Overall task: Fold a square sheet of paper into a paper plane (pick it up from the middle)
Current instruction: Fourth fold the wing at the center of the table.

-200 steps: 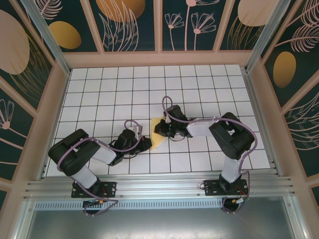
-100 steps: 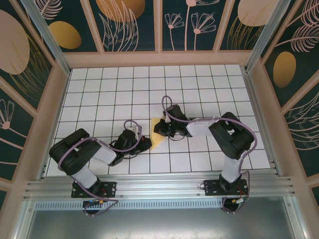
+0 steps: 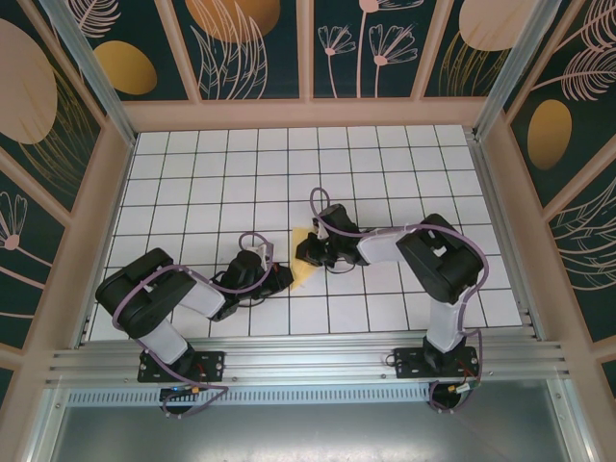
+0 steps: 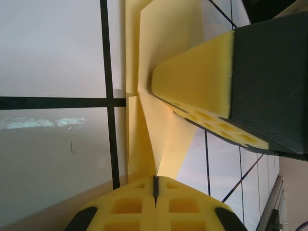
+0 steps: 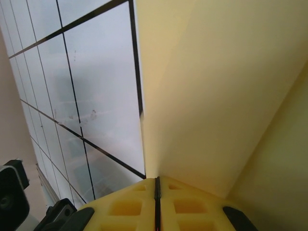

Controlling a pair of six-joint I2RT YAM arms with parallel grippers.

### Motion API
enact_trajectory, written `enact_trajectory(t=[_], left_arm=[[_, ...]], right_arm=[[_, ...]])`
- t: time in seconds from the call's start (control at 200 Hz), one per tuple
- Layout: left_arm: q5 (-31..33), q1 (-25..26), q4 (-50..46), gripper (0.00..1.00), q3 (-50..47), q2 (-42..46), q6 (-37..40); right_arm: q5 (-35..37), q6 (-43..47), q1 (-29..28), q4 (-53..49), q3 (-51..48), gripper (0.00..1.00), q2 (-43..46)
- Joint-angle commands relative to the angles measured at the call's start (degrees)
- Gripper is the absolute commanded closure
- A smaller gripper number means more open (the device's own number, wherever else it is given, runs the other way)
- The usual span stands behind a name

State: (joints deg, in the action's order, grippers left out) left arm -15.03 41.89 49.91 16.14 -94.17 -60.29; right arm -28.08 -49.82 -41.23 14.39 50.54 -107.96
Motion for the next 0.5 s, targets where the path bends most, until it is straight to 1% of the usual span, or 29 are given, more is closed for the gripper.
enact_trajectory(t=[0.0,0.115,0.16,0.215,0.245,0.295,0.315,0.425,0.495], left_arm=[[1.5,-0.5,-6.5,1.00,-0.1,-2.2,0.4],[1.6,-0.4,-6.8,1.00,0.0,-1.4,0.6],[1.6,-0.5,-7.0,0.94,-0.1,-0.7,0.5],[1.3,-0.4,-7.2,0.92,-0.1,0.2,0.5],[0.9,-0.4,-7.2,0.90,-0.1,0.9,0.5],[0.4,-0.5,-7.2,0.82,0.1,2.2,0.5],[0.3,-0.4,-7.3,0.80,0.1,2.8,0.4],[1.2,-0.4,-9.7,0.76,0.4,6.8,0.4],[2.0,-0.4,-12.9,0.76,1.4,8.9,1.3]], right_arm=[[0.3,0.3,0.2,0.0,1.1,0.89,-1.6],[1.3,0.5,0.4,-1.2,0.9,0.89,-1.6],[1.4,0.4,0.4,-1.2,0.9,0.89,-1.7],[1.4,0.6,0.4,-1.3,0.7,0.89,-1.7],[1.3,0.6,0.4,-1.4,0.6,0.89,-1.7],[1.1,0.6,0.4,-1.1,0.4,0.89,-1.6],[1.1,0.6,0.4,-1.1,0.3,0.89,-1.7],[1.0,0.6,0.3,-0.9,0.1,0.89,-1.8],[0.8,0.7,0.2,-0.6,-0.2,0.89,-1.9]])
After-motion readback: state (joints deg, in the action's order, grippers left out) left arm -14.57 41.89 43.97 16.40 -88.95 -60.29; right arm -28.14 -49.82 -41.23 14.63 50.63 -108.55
